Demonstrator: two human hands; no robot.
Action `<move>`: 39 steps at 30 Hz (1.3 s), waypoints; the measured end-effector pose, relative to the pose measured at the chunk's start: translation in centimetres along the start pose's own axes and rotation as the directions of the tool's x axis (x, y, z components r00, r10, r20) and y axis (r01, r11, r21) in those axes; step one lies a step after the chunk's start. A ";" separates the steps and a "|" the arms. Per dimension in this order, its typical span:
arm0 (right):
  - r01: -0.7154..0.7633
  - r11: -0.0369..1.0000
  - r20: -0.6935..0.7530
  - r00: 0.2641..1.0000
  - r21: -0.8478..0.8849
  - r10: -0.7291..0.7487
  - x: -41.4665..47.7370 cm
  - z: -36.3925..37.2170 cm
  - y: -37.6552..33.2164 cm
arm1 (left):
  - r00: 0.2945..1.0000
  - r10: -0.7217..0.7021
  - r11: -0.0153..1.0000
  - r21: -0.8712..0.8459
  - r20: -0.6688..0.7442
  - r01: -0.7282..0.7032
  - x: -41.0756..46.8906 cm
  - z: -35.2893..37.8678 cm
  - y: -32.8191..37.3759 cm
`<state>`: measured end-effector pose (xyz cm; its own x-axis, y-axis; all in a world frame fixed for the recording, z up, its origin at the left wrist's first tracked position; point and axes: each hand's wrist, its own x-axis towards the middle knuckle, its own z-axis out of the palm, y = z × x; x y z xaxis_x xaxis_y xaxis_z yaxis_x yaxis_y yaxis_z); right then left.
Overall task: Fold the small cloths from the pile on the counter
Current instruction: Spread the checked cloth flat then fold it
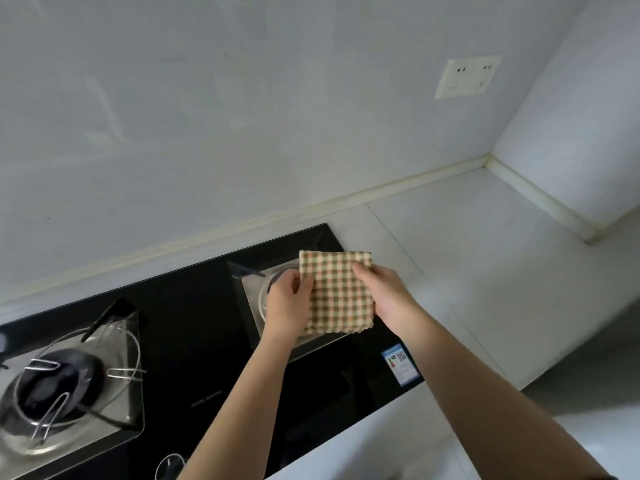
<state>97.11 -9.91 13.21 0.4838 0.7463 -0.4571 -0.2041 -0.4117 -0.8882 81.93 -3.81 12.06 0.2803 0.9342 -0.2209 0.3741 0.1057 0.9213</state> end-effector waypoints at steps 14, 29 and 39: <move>0.022 0.934 0.032 0.999 -0.358 -0.011 15.1 -15.3 -3.3 | 0.932 -0.300 0.941 -0.098 0.203 0.324 8.6 18.5 3.4; -0.013 0.886 0.046 0.998 -0.463 0.039 33.5 -38.3 -4.8 | 0.958 -0.284 0.955 -0.074 0.044 0.286 19.3 44.6 9.6; 0.166 0.674 -0.086 0.942 -0.720 -0.324 44.6 -47.6 -6.9 | 0.993 0.088 0.890 0.442 0.077 -0.113 28.5 56.4 12.7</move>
<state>160.62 1.34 1.13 0.5952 0.7914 -0.1391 0.5550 -0.5301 -0.6411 144.47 4.91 -0.57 0.3795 0.9106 -0.1635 0.6920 -0.1621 0.7034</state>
